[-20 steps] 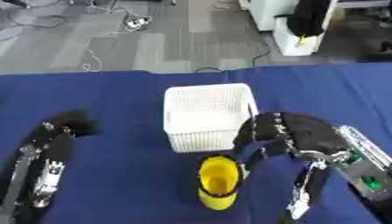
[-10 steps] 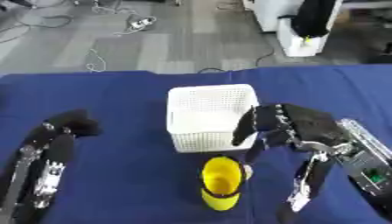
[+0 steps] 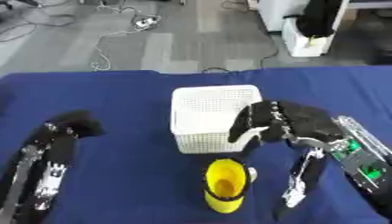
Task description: Pick up objects on the table and place them in the box.
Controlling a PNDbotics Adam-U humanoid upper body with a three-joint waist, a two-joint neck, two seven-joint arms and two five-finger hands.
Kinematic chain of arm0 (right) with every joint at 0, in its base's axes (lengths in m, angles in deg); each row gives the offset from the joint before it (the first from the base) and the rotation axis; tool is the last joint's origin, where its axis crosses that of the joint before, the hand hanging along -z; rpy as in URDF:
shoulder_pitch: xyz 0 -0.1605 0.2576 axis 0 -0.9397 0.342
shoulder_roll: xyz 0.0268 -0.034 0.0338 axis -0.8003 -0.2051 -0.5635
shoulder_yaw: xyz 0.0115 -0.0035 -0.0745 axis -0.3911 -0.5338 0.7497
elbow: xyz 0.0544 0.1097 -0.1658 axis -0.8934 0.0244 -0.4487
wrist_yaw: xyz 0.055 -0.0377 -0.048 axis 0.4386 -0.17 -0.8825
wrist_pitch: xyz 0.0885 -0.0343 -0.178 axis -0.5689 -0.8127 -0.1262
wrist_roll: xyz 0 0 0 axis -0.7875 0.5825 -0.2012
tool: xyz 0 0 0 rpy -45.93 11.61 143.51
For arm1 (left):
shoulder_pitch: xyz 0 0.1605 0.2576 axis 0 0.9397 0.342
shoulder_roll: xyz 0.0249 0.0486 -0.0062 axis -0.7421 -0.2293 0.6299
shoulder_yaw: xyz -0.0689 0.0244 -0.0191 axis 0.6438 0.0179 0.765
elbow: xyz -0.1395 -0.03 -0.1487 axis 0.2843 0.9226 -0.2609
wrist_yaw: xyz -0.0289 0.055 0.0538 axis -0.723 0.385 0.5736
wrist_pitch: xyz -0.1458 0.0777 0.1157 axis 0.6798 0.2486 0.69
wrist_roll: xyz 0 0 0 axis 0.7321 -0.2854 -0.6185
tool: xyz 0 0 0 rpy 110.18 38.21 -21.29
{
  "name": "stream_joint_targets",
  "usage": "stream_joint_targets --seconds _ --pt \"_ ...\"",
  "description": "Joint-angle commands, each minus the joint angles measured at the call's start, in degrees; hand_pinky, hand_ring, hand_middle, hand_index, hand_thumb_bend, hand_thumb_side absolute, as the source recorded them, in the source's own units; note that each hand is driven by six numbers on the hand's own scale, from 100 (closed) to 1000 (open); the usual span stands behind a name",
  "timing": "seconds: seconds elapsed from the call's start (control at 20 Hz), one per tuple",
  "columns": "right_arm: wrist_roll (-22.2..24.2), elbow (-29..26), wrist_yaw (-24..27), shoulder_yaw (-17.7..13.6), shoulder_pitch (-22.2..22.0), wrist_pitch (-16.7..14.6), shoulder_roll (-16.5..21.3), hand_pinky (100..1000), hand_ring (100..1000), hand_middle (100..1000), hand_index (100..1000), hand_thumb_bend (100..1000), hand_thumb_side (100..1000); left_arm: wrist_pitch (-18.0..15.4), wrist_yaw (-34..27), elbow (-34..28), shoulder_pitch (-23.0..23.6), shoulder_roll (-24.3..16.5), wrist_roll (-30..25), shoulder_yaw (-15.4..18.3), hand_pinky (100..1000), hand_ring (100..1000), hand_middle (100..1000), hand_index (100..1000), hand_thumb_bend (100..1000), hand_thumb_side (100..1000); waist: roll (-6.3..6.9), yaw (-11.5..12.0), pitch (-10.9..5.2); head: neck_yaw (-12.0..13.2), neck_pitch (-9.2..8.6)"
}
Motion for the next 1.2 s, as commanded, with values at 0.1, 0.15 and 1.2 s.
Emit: stream_joint_targets --seconds 0.1,0.15,1.2 --pt "2.4 0.3 -0.8 -0.4 1.6 -2.3 0.3 690 697 691 621 883 633 -0.2 -0.3 -1.2 -0.7 -0.1 -0.2 0.0 694 647 616 813 188 839 -0.11 0.3 -0.43 -1.0 -0.91" --pt "2.3 0.5 -1.0 -0.4 1.7 -2.3 0.3 691 697 691 621 883 633 -0.2 -0.3 -1.2 -0.7 -0.1 -0.2 0.0 694 647 616 813 188 839 -0.13 0.4 -0.38 -1.0 -0.93" --pt "-0.9 2.0 -5.9 0.7 2.9 -2.3 -1.0 695 699 691 622 888 638 -0.2 -0.3 -1.2 -1.1 0.1 -0.4 -0.1 692 648 615 814 193 841 -1.80 2.2 0.35 -1.1 -0.91"
